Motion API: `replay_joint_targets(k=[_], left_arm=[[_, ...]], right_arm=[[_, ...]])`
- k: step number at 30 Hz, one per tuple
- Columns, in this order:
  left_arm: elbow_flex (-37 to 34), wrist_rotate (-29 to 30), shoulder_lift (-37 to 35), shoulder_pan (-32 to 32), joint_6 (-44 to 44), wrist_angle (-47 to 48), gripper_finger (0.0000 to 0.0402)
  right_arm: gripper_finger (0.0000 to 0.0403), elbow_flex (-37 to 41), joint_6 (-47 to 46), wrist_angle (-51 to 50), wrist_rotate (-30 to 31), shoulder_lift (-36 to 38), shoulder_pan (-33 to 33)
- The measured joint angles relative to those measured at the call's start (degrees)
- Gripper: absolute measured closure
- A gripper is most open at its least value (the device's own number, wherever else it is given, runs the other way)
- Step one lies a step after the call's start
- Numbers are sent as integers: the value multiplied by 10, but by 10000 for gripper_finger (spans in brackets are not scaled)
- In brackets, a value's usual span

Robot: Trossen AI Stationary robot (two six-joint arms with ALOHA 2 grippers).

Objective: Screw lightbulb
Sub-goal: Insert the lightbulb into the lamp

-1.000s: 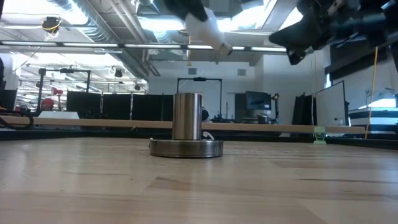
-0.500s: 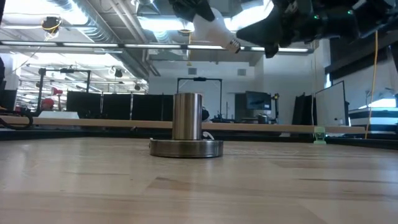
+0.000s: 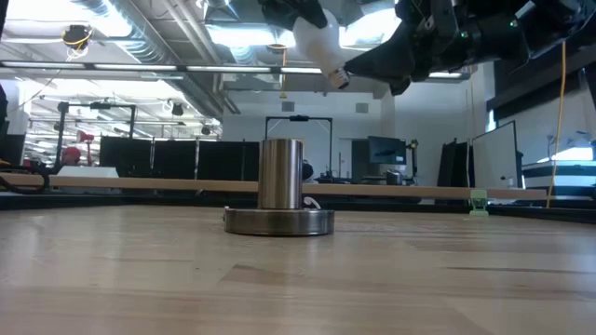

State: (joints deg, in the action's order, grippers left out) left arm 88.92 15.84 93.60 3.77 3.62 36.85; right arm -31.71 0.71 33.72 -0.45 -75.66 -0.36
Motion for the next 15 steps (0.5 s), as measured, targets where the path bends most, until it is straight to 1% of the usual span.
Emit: replay_joint_targets(k=[7,15], left_arm=[[1,0,8,-2,2,-34,151],[3,3,23,0,10,-41,151]], right_arm=[[384,0,0,30,0,-19,0],[384,-23,0,5,3,-38,0]])
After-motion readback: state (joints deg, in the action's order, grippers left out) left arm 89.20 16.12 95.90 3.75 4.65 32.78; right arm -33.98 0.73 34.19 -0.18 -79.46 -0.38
